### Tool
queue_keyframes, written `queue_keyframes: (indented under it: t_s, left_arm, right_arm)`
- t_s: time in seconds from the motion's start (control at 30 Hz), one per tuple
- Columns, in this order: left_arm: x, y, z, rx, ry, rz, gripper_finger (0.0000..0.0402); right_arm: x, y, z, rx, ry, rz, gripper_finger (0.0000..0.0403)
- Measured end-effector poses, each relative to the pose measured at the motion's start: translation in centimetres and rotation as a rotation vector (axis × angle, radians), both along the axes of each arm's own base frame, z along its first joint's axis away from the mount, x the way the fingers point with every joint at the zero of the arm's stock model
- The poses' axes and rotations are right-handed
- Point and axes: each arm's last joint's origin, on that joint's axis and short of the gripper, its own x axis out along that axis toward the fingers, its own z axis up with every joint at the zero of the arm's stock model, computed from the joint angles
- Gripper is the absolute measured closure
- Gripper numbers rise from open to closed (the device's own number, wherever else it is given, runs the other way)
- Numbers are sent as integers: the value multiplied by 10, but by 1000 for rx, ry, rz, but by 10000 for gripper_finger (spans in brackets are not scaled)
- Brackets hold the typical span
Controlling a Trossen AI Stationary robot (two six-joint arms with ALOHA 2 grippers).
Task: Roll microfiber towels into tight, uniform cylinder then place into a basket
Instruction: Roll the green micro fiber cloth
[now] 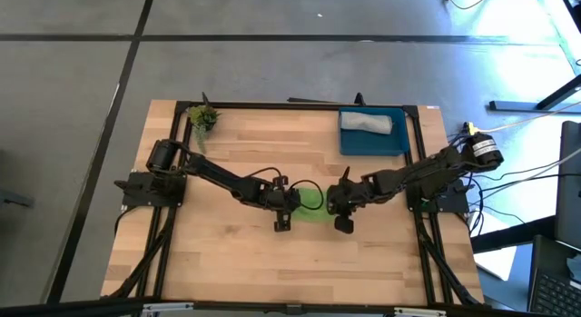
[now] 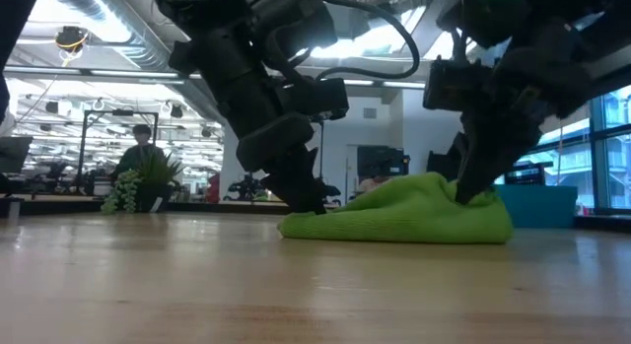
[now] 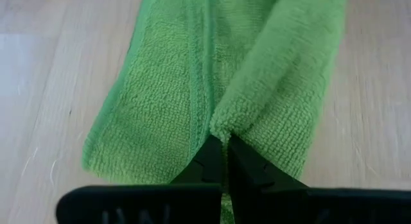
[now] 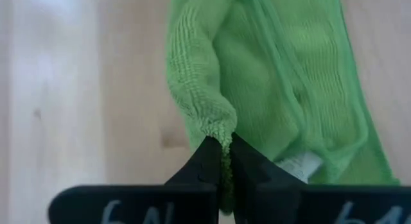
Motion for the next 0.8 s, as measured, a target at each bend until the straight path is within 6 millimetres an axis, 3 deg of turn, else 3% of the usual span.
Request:
queue_keyframes:
  t_s: [0.47, 0.8]
  left_arm:
    - [-3, -11, -1, 80, 17, -96, 401]
    - [-3, -13, -1, 89, 18, -102, 401]
  right_arm:
    - [1, -35, -6, -25, 21, -101, 391]
    - [10, -52, -32, -56, 92, -101, 391]
